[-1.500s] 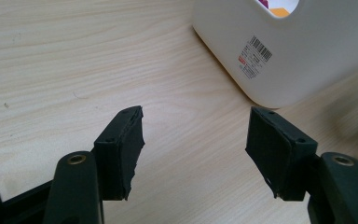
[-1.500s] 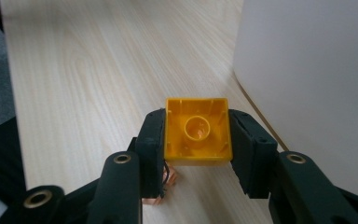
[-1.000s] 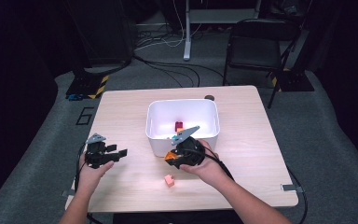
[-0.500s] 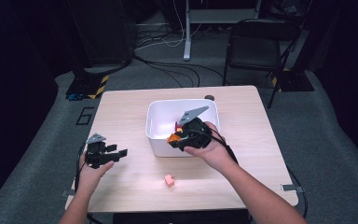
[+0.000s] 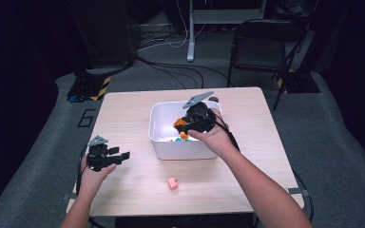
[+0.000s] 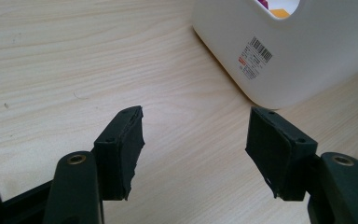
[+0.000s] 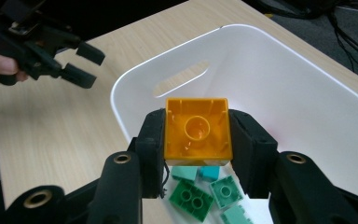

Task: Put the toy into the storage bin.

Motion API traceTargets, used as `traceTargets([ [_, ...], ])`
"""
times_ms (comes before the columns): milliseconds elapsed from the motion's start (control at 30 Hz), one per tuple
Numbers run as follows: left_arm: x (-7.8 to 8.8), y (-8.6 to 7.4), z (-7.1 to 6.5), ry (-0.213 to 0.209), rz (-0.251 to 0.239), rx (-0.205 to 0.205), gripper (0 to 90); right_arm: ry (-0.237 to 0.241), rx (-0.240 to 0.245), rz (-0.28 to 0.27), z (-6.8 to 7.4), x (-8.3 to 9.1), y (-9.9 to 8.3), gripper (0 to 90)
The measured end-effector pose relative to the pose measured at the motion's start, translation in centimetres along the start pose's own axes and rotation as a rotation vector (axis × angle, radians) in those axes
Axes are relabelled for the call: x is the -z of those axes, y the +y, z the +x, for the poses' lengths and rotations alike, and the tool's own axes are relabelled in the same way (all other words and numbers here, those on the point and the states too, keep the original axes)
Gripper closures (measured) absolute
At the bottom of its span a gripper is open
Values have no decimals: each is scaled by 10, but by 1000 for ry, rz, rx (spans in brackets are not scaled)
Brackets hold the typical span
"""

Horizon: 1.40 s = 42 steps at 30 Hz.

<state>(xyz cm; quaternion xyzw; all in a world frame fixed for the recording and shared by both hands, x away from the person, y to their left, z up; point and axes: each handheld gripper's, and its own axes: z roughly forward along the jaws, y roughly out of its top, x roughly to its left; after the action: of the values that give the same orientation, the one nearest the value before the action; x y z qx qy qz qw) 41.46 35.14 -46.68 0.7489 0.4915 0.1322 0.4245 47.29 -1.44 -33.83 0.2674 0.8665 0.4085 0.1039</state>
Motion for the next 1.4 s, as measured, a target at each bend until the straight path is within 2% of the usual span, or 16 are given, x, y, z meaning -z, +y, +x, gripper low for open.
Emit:
traceTargets([
  [267,0,0,0,-2,0,0,358,-35,-29,-5,-20,-22,5,584],
  [700,1,0,1,-4,2,-1,358,-82,-84,20,-49,-59,11,584],
  [800,0,0,0,-3,-7,14,358,-84,-89,35,-54,-67,10,584],
  [933,0,0,1,-2,-5,12,358,-98,-93,68,-59,-77,7,583],
  [1100,0,0,2,-5,1,4,358,-107,-103,71,-60,-77,6,561],
  [1200,0,0,2,-5,1,3,358,-120,-84,59,-60,-74,7,540],
  [1400,1,0,1,-2,-3,12,358,-109,-55,44,-50,-58,11,543],
])
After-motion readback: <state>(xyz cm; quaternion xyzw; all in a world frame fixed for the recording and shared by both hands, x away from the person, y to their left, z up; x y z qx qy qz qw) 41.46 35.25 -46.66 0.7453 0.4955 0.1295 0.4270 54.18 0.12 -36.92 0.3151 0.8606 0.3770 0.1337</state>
